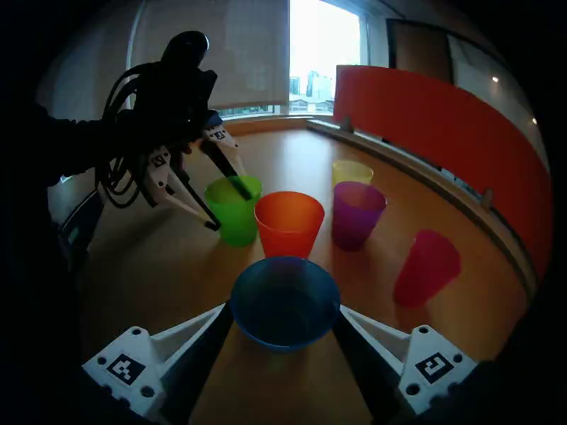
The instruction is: Pour water
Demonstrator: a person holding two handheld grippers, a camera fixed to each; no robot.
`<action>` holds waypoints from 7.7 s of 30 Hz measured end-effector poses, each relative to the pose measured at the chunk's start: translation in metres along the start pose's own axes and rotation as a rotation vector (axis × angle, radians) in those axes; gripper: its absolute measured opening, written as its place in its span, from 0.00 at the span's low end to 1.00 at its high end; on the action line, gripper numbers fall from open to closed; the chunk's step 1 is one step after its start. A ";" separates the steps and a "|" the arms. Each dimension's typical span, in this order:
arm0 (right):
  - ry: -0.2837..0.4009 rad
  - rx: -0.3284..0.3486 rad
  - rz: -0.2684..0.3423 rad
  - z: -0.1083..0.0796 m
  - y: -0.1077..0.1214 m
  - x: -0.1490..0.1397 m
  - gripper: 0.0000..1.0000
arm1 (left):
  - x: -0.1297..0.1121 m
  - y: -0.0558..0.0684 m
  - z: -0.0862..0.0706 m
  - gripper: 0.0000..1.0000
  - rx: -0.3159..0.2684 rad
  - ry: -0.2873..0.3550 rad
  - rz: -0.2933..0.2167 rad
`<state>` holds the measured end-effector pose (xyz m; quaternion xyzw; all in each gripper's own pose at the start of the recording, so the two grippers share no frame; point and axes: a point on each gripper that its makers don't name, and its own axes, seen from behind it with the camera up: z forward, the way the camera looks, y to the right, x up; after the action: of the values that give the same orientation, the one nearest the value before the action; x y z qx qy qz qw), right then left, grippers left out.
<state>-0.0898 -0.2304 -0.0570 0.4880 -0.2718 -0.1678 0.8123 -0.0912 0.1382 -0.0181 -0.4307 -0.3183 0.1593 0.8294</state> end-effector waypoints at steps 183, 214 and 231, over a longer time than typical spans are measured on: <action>0.522 -0.211 0.011 -0.110 0.032 0.176 0.88 | 0.157 -0.001 -0.115 0.81 0.138 0.544 -0.150; 0.451 -0.189 -0.267 -0.107 0.032 0.234 0.88 | 0.162 0.015 -0.104 0.81 0.097 0.577 -0.116; 0.395 -0.205 -0.445 -0.106 0.037 0.262 0.88 | 0.170 0.020 -0.100 0.81 0.082 0.584 -0.102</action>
<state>0.1829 -0.2800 0.0084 0.4743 0.0231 -0.2698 0.8377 0.1025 0.1799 -0.0111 -0.4076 -0.0809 -0.0005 0.9095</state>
